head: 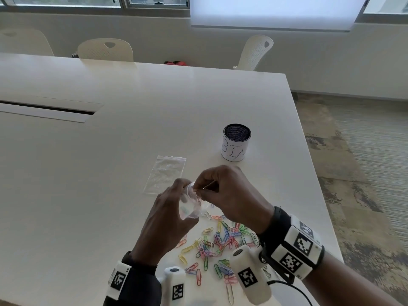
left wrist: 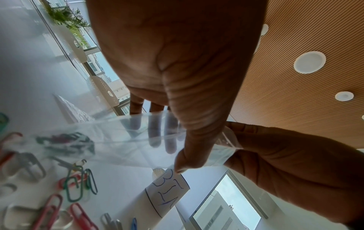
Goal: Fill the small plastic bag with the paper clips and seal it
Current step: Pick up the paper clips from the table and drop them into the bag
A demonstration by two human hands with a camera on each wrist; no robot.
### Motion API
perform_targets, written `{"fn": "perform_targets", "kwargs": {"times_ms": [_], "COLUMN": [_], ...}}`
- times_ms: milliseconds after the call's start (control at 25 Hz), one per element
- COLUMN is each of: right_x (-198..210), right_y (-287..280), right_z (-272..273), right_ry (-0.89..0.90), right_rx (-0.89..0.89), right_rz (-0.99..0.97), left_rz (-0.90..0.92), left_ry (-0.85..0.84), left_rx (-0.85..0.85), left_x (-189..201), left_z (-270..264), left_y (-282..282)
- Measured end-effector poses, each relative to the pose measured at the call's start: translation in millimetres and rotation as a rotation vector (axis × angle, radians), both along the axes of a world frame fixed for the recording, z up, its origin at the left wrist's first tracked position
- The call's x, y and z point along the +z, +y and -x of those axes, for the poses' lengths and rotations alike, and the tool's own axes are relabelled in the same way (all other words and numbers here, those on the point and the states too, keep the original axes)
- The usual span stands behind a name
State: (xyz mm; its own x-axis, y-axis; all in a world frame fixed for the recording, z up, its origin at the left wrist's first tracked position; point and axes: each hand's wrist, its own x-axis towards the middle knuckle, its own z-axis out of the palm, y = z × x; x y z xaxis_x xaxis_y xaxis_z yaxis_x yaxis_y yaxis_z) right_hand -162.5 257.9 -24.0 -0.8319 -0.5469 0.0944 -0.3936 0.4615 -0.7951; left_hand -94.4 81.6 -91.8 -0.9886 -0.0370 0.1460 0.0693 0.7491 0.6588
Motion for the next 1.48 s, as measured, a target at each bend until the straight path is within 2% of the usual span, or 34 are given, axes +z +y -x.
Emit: {"fn": "perform_targets", "kwargs": {"times_ms": [160,360,480,680,840,1120,1320,1480], "right_x": [1.8,3.3,-19.2,-75.0,-87.6,-73.6,-67.9,-73.0], "right_y": [-0.4,11.3,18.8,22.3,20.5,-8.1,-38.4,-50.4], "right_z": [-0.8,13.9,34.1,49.2,50.4,22.6,27.4,23.4], "right_ry": [0.050,0.077,0.074,0.080,0.119,0.031,0.124,0.175], "right_rx": [0.011,-0.081,-0.098,-0.021,-0.005,0.306,0.367,0.541], "right_rz": [-0.065,0.011,-0.126,-0.481,-0.543,-0.478,-0.459,-0.551], "left_rz": [-0.008,-0.015,-0.049,-0.066,-0.060,-0.034,-0.030,-0.035], "left_ry": [0.007,0.021,0.046,0.073,0.095,0.084,0.092,0.098], "left_rx": [-0.003,0.005,0.018,0.052,0.092,0.158,0.183,0.194], "left_x": [-1.3,0.0,5.6,18.3,23.9,28.2,28.4,28.2], "left_z": [-0.1,-3.3,-5.8,-11.3,-16.0,-21.0,-25.4,-29.3], "left_y": [-1.8,-7.8,-13.8,-23.8,-31.4,-44.9,-49.4,-50.2]}}
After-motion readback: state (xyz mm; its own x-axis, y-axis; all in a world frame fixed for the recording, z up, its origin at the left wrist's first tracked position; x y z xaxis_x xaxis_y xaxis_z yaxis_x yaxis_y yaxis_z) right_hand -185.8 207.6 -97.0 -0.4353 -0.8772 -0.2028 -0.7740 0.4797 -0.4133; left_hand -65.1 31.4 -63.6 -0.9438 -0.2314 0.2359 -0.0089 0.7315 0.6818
